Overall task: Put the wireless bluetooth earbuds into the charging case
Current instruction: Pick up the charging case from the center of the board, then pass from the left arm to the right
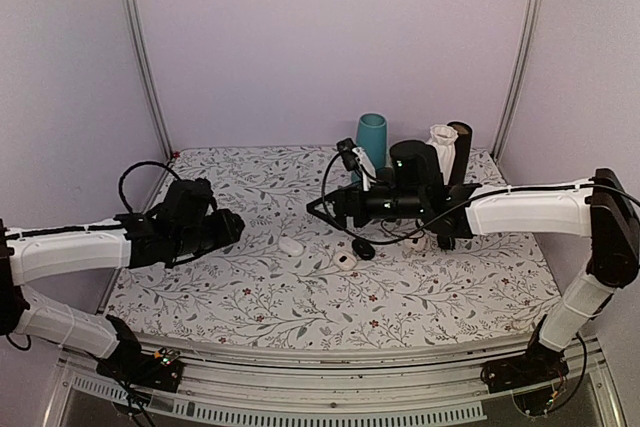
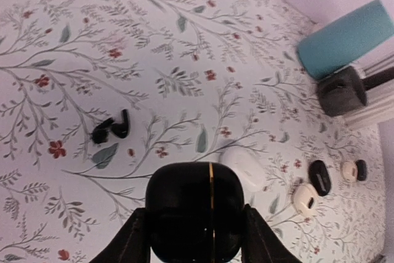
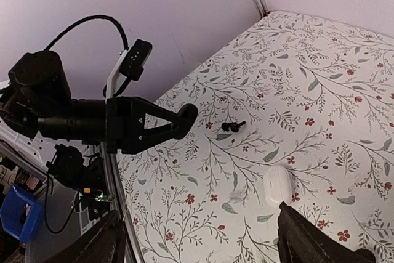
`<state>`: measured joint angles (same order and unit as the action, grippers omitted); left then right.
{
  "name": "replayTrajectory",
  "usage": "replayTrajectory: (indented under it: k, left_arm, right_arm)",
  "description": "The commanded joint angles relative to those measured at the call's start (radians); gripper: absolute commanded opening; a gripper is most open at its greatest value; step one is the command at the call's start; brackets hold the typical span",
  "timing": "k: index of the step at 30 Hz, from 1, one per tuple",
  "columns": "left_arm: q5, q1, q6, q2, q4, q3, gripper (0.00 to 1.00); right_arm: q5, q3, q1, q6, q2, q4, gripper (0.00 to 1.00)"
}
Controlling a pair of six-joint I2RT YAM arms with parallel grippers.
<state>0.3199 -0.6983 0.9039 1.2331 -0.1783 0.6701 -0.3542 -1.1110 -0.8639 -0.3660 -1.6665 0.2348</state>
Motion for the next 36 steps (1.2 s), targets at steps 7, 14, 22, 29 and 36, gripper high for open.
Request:
replayTrajectory:
  k: [7, 14, 22, 29, 36]
  left_arm:
    - [-0.493, -0.006, -0.239, -0.145, 0.415, -0.006, 0.25]
    - [-0.865, -0.005, -0.223, -0.118, 0.608, 0.027, 0.23]
    - [-1.139, -0.007, -0.145, -0.043, 0.71, 0.059, 0.19]
    - [-1.278, -0.013, -0.027, 0.039, 0.855, 0.053, 0.16]
    - [-1.324, -0.023, -0.01, 0.05, 0.87, 0.057, 0.15]
  right_arm:
    - [-0.147, 0.191, -0.005, 0.168, 0.215, 0.308, 0.85]
    - [-0.284, 0.178, -0.014, 0.235, 0.235, 0.353, 0.84]
    - [-0.313, 0.105, -0.08, 0.325, 0.221, 0.271, 0.83]
    - [-0.263, 0.114, -0.132, 0.469, 0.216, 0.271, 0.86]
    - [-0.297, 0.147, -0.131, 0.587, 0.219, 0.276, 0.86]
